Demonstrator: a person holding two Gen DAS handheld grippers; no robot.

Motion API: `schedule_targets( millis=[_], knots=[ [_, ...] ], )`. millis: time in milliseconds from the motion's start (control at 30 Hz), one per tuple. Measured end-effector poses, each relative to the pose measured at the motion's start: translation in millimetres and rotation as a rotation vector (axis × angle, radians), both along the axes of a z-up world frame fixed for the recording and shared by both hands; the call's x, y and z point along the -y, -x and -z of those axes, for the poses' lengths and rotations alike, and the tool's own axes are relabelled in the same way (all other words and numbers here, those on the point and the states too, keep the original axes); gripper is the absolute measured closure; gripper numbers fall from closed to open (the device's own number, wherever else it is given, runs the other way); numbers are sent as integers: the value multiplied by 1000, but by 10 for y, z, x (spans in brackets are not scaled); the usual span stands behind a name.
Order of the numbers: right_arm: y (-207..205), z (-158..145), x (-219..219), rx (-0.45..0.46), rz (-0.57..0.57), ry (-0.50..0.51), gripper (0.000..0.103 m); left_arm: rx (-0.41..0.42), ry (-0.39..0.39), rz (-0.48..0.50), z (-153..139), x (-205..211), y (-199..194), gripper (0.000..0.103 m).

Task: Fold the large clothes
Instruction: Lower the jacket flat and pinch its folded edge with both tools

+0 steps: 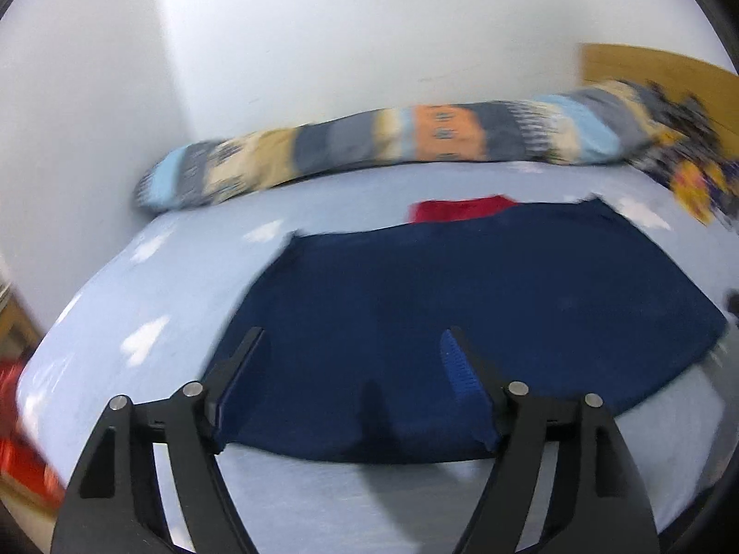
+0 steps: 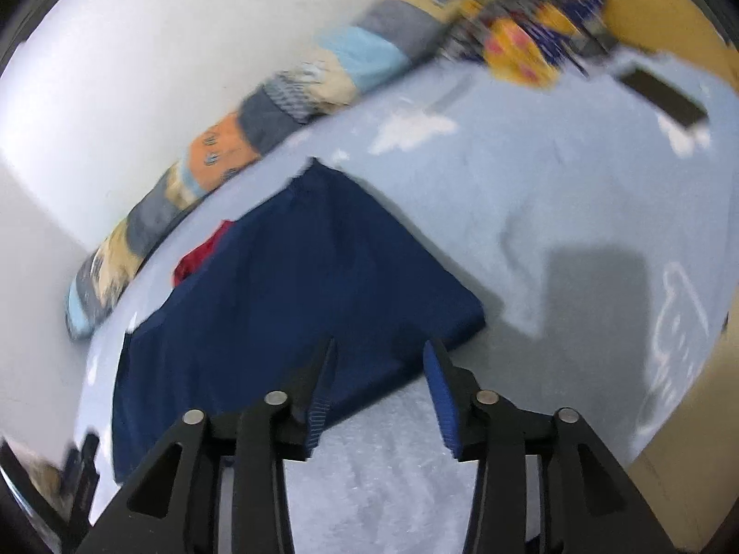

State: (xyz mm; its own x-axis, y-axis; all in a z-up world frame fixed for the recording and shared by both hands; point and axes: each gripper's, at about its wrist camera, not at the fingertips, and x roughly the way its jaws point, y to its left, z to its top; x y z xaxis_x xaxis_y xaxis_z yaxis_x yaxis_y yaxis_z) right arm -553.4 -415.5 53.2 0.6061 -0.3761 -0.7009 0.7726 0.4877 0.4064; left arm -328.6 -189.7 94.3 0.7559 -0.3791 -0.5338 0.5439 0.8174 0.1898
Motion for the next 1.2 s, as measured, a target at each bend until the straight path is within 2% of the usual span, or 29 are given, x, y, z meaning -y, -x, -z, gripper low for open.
schedule_targets(
  millis=[100, 233, 300, 367, 467, 533, 667, 1200],
  knots=[
    [-280, -51, -174, -77, -113, 111, 53, -20, -22, 77, 85, 272, 55, 27],
    [-624, 79, -312, -170, -208, 154, 54, -61, -97, 121, 315, 570, 93, 27],
    [-779, 161, -352, -222, -246, 178, 55, -78, -142, 114, 441, 660, 71, 27],
    [-867, 256, -399, -275, -273, 184, 55, -119, -189, 92, 581, 715, 25, 26],
    [-922, 416, -383, -337, -287, 142, 55, -162, -173, 81, 675, 673, -10, 25],
    [-928, 461, -366, -346, -290, 122, 55, -171, -170, 74, 677, 670, 2, 25],
    [-934, 481, -393, -343, -299, 107, 43, -174, -162, 70, 699, 675, -3, 25],
    [-923, 485, -404, -325, -288, 82, 41, -174, -158, 72, 704, 671, -24, 22]
  ],
)
